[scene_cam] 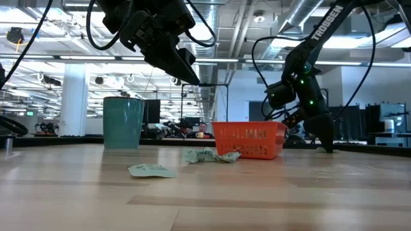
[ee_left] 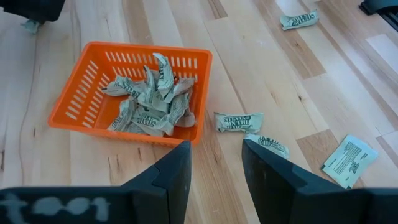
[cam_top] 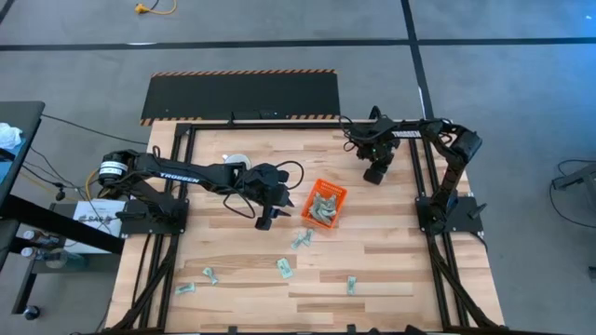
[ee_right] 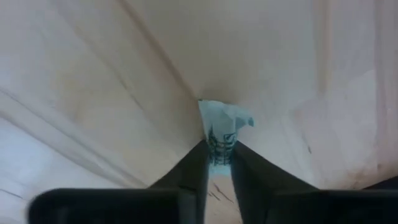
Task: Pick and place Stevia / Truvia into bins
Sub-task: Put the stevia packet into the basket
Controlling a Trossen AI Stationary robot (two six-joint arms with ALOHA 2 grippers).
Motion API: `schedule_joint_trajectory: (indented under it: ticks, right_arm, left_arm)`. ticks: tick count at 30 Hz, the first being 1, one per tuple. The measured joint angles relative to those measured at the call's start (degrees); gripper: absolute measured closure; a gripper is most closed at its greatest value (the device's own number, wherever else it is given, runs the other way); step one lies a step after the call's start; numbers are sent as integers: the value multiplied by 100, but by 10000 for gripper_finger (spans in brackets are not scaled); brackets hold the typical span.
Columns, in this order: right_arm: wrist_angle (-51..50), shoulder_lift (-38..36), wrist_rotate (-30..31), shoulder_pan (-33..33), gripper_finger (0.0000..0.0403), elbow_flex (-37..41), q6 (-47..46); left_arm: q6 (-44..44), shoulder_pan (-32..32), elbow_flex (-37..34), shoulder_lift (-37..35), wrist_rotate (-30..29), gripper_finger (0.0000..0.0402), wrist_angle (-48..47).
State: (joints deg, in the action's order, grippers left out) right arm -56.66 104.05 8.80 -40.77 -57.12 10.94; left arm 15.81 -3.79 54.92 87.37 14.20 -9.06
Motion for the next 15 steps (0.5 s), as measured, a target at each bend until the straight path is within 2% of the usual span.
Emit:
schedule_joint_trajectory:
  ticks: [4,11,15]
  right_arm:
    - [-35,11,12,83,394,-38,-8]
    - [-299,-241,29,465,395,-288,-472]
    - [-284,-750,30,849,396,-328,-805]
  left_arm:
    - [0,0,0,-2,0,269,0]
    - [-46,0,0,-4,0,269,-1]
    - [-198,16,0,-4,2,269,-28]
